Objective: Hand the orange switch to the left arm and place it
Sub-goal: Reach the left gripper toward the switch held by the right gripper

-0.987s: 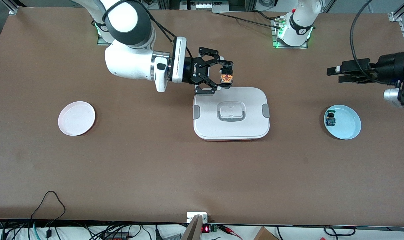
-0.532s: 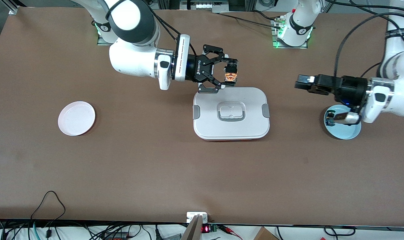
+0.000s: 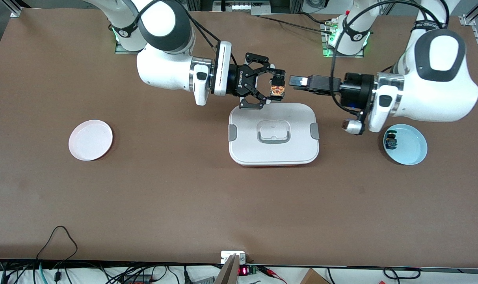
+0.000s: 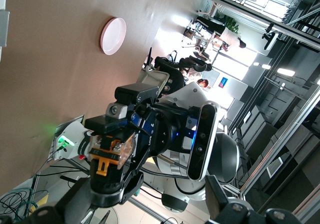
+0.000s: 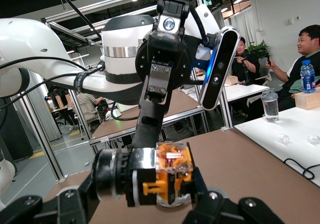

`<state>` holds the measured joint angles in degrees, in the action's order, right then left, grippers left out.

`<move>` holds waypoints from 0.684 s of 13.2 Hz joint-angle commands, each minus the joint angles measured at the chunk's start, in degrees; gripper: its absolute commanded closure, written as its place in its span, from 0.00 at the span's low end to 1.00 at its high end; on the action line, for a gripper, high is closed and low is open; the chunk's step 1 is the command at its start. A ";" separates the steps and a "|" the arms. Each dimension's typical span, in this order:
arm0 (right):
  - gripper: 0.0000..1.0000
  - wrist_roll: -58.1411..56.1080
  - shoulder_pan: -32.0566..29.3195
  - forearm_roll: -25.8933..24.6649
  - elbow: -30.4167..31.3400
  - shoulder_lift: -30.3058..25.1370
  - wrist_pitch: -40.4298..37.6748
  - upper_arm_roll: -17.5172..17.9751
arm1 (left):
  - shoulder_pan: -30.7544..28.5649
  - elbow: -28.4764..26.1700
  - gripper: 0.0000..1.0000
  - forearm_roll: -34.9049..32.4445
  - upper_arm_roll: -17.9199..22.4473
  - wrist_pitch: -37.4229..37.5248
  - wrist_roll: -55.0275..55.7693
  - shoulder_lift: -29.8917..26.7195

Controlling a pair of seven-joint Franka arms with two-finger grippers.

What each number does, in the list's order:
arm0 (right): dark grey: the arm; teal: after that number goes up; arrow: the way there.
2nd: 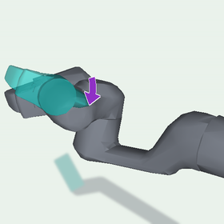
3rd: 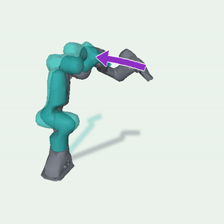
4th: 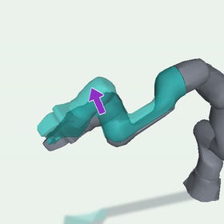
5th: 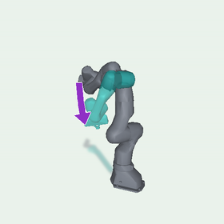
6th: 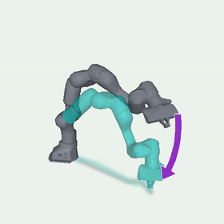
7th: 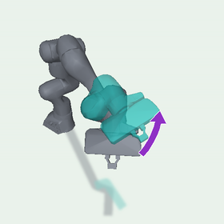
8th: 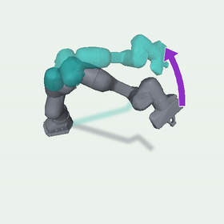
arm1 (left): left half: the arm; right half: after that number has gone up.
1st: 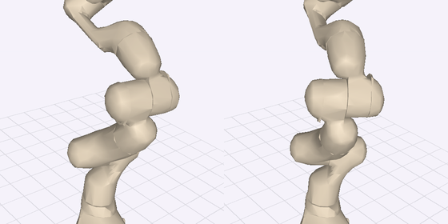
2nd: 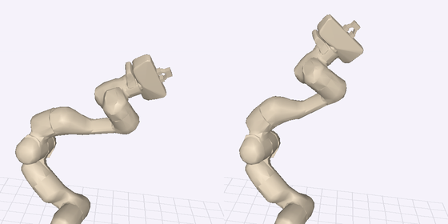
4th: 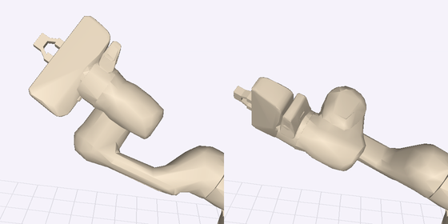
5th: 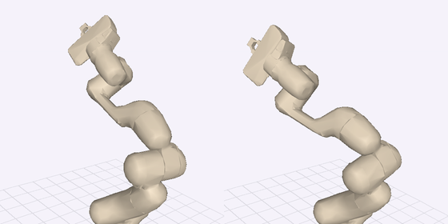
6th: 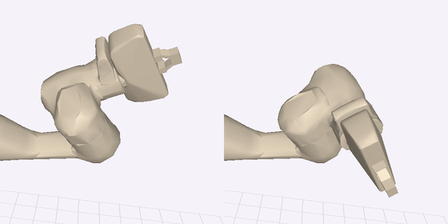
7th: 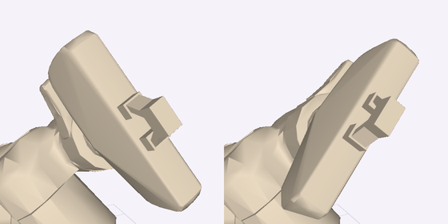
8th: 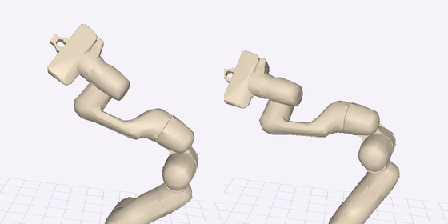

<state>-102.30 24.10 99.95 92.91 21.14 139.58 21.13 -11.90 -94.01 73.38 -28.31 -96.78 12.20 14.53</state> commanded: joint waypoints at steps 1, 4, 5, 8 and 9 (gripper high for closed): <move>1.00 -1.76 0.86 1.56 -1.50 0.66 1.84 -0.30 | -0.94 -3.46 0.00 1.24 -0.34 -0.78 -1.03 -2.22; 1.00 -1.85 0.77 1.56 -1.50 0.66 1.84 -0.21 | -0.94 -5.57 0.00 1.15 -0.34 -1.30 -9.98 -2.23; 1.00 -1.85 0.77 1.56 -1.50 0.66 1.84 -0.30 | -0.94 -5.66 0.00 1.06 -0.34 -1.40 -11.05 -2.23; 1.00 -1.85 0.77 1.56 -1.50 0.57 1.84 -0.30 | -0.85 -5.66 0.00 1.15 -2.44 -2.97 -11.50 -2.23; 1.00 -1.85 0.77 1.56 -1.50 0.57 1.84 -0.30 | -0.85 -5.66 0.00 1.15 -2.80 -3.94 -11.41 -2.23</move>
<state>-102.30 24.12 99.95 92.80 21.21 139.79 20.97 -12.15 -97.72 73.38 -29.49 -98.44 2.40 14.47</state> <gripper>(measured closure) 0.282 0.000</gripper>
